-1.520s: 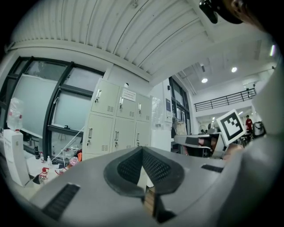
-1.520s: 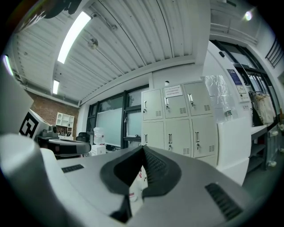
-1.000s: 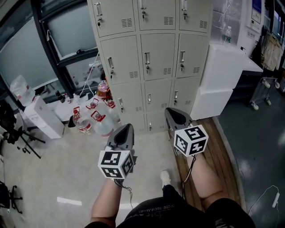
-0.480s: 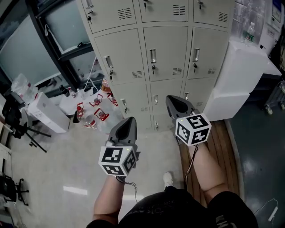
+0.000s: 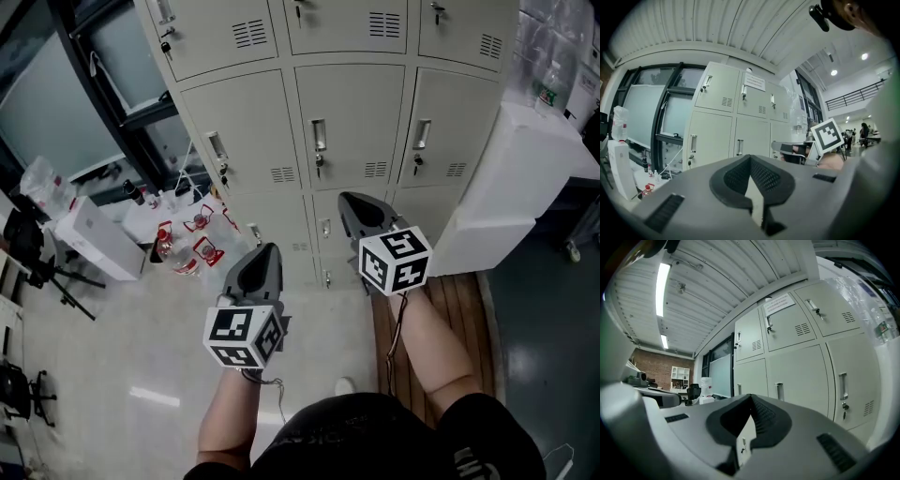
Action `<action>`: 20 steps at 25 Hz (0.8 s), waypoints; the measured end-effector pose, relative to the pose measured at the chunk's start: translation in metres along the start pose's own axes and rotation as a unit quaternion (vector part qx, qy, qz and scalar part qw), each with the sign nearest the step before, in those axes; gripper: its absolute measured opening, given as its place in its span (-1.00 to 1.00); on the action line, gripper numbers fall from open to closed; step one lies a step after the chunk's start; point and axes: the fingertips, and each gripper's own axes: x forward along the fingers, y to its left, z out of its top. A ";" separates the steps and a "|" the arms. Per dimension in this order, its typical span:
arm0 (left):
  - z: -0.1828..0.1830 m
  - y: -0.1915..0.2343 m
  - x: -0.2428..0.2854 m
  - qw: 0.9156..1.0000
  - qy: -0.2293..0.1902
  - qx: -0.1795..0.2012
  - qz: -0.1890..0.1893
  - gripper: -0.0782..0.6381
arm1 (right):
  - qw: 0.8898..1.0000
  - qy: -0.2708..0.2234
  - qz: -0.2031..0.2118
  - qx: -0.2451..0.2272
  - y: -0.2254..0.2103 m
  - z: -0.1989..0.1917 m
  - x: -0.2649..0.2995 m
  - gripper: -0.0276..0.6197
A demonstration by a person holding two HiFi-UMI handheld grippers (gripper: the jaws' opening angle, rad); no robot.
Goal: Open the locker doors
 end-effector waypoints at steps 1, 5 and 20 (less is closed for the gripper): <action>0.002 0.001 0.008 1.000 -0.002 0.001 0.003 -0.79 | 1.000 0.000 0.003 0.000 -0.005 0.001 0.008 -0.91; 0.007 0.009 0.034 1.000 -0.006 0.003 0.012 -0.79 | 1.000 -0.001 0.014 0.002 -0.021 0.003 0.037 -0.91; 0.000 0.056 0.114 1.000 0.011 0.000 -0.020 -0.79 | 1.000 0.010 -0.012 0.015 -0.060 -0.017 0.126 -0.71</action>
